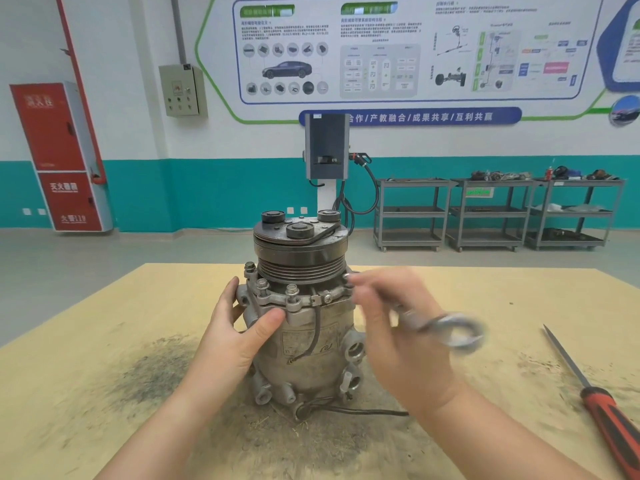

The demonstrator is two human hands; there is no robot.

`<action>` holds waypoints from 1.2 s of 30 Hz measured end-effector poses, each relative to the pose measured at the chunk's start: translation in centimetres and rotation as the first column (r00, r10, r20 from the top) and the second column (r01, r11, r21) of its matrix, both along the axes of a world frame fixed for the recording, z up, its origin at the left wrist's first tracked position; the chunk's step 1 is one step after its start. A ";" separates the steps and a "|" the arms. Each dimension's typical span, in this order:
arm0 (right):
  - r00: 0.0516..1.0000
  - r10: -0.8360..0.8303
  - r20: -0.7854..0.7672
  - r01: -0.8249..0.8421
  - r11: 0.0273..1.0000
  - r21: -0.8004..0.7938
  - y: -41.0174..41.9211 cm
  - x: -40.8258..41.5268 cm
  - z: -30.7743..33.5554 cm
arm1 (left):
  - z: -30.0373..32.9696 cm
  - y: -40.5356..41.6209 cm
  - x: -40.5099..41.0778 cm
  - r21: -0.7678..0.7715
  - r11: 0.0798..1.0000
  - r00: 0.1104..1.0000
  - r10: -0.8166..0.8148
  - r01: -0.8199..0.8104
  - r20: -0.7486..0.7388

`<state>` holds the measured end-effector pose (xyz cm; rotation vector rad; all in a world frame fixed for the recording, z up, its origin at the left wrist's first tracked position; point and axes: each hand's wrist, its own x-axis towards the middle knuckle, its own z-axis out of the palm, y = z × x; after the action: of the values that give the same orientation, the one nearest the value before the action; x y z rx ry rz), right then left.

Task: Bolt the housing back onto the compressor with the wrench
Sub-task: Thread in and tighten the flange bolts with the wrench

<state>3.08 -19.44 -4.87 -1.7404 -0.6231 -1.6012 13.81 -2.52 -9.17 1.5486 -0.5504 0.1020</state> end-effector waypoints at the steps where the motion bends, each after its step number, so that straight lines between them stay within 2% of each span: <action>1: 0.995 -0.098 0.011 0.098 0.987 -0.123 0.2 -0.1 -0.1 | 0.0 0.0 0.0 -0.011 1.000 1.000 -0.008 0.008 -0.004; 3: 0.978 -0.208 0.020 0.207 0.954 -0.215 0.8 -0.2 0.2 | 0.0 0.1 0.0 -0.031 0.999 0.999 -0.028 0.027 -0.022; 5: 0.984 -0.180 -0.004 0.177 0.969 -0.173 1.2 -0.5 0.8 | 0.0 0.1 0.0 -0.040 0.999 0.999 -0.034 0.033 -0.026; 6: 0.991 -0.127 -0.036 0.123 0.989 -0.086 1.2 -0.7 1.2 | 0.0 0.0 -0.1 -0.039 0.999 0.999 -0.037 0.036 -0.023; 8: 0.990 0.056 -0.130 -0.026 0.974 0.224 1.0 -1.1 2.2 | 0.1 -0.1 -0.3 -0.047 0.998 0.999 -0.032 0.031 -0.018; 10: 0.959 0.243 -0.147 -0.127 0.830 0.543 0.3 -1.3 3.1 | 0.1 -0.2 -0.4 -0.073 0.997 0.998 -0.040 0.037 -0.038; 13: 0.892 0.431 -0.136 -0.169 0.596 0.785 -1.1 -1.1 4.0 | 0.2 -0.3 -0.4 -0.104 0.993 0.996 -0.061 0.054 -0.060; 17: 0.789 0.611 -0.064 -0.210 0.367 0.906 -2.3 -0.4 4.2 | 0.2 -0.2 -0.3 -0.101 0.993 0.996 -0.065 0.059 -0.059; 19: 0.749 0.660 -0.054 -0.214 0.319 0.923 -2.6 -0.2 4.1 | 0.2 -0.2 -0.4 -0.091 0.994 0.996 -0.060 0.054 -0.059; 21: 0.735 0.676 -0.053 -0.221 0.313 0.924 -2.9 0.0 3.9 | 0.3 -0.2 -0.4 -0.092 0.995 0.996 -0.055 0.049 -0.065; 23: 0.753 0.656 -0.052 -0.243 0.350 0.905 -2.9 0.2 3.5 | 0.3 -0.3 -0.5 -0.088 0.995 0.996 -0.051 0.044 -0.071; 24: 0.786 0.615 -0.059 -0.255 0.409 0.876 -2.6 0.2 3.2 | 0.2 -0.3 -0.5 -0.086 0.995 0.996 -0.047 0.041 -0.071; 26: 0.891 0.450 -0.066 -0.253 0.612 0.749 -1.5 0.0 2.1 | 0.2 -0.2 -0.6 -0.070 0.997 0.997 -0.037 0.032 -0.069; 28: 0.971 0.236 -0.044 -0.182 0.843 0.507 -0.4 -0.1 0.9 | 0.3 -0.2 -0.7 -0.056 0.998 0.997 -0.034 0.030 -0.068; 30: 0.995 0.092 -0.038 -0.084 0.979 0.186 0.2 -0.3 0.5 | 0.3 -0.2 -0.7 -0.052 0.998 0.997 -0.039 0.036 -0.072; 32: 0.997 -0.067 -0.024 0.064 0.992 -0.108 0.5 -0.4 0.4 | 0.2 -0.2 -0.6 -0.058 0.997 0.997 -0.046 0.042 -0.069; 33: 0.992 -0.129 -0.009 0.125 0.974 -0.186 0.6 -0.4 0.5 | 0.2 -0.1 -0.6 -0.060 0.997 0.997 -0.048 0.044 -0.067; 34: 0.989 -0.149 -0.009 0.144 0.971 -0.190 0.8 -0.5 0.7 | 0.3 -0.1 -0.7 -0.061 0.997 0.997 -0.051 0.047 -0.065; 36: 0.996 -0.068 -0.059 0.067 0.998 -0.013 0.9 -0.8 1.4 | 0.3 0.0 -0.8 -0.053 0.997 0.996 -0.056 0.053 -0.065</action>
<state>2.23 -18.52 -3.46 -1.8281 -0.5512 -1.5880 13.01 -2.55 -8.85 1.4812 -0.5328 0.0221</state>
